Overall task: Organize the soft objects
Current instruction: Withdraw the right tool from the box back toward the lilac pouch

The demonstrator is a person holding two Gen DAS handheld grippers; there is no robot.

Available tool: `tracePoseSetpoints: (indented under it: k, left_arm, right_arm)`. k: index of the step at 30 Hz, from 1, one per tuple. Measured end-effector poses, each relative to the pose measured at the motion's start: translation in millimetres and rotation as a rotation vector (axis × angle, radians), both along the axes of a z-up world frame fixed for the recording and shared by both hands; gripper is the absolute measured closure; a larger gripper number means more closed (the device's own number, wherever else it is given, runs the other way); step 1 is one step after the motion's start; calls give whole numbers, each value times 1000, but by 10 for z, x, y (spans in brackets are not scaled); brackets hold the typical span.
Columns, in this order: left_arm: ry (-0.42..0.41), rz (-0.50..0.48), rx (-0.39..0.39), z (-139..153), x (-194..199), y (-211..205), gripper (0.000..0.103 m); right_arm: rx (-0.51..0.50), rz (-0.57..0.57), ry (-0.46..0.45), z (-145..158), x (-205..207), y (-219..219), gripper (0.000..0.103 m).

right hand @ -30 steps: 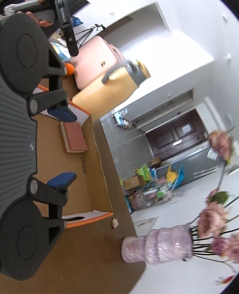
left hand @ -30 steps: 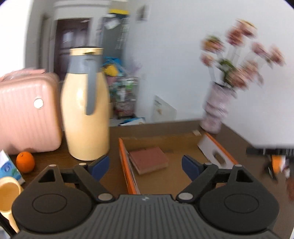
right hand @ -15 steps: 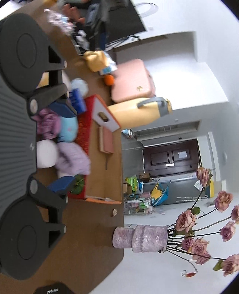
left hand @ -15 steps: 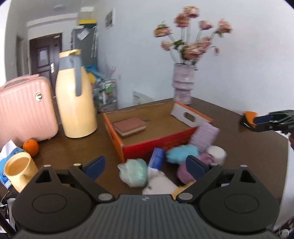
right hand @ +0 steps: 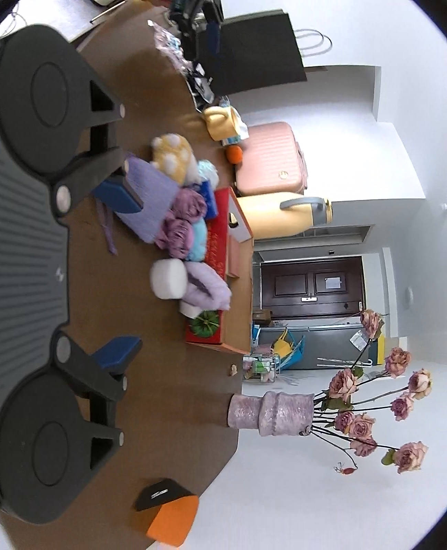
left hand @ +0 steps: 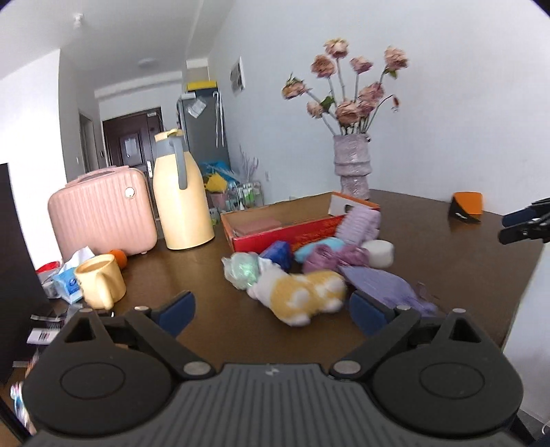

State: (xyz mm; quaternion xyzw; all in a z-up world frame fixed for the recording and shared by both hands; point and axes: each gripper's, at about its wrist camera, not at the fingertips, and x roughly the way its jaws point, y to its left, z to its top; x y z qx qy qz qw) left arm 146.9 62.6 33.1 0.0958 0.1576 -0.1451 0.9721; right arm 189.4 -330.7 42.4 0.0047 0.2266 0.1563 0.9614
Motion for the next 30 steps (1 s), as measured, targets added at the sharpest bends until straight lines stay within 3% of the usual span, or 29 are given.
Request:
tracePoseSetpoints:
  k: [6,9,13,16,25,30]
  left_arm:
    - [-65,40,-17,-118,-801,-48,0]
    - [-98,29,-34,-151,-951,-93,0]
    - [-73,10,-50,-170,-785,-182,0]
    - [-18,15,-85,-233,-588,-216,0]
    - [80,-12,-94,-338,102,-421,1]
    - [112,-20,-94,-380,367,-479,4]
  right_arm:
    - [-27,-6,-41,-122,-629,133,15]
    - [16,-9,-55,-178,-855,172,15]
    - [82,13,-40,-258,-862,323,15]
    - [53,19,-29,-321,-763,535,15]
    - [11,40,43,-586,-364,982,19]
    - [13,52,79,-690,-45,1193,33]
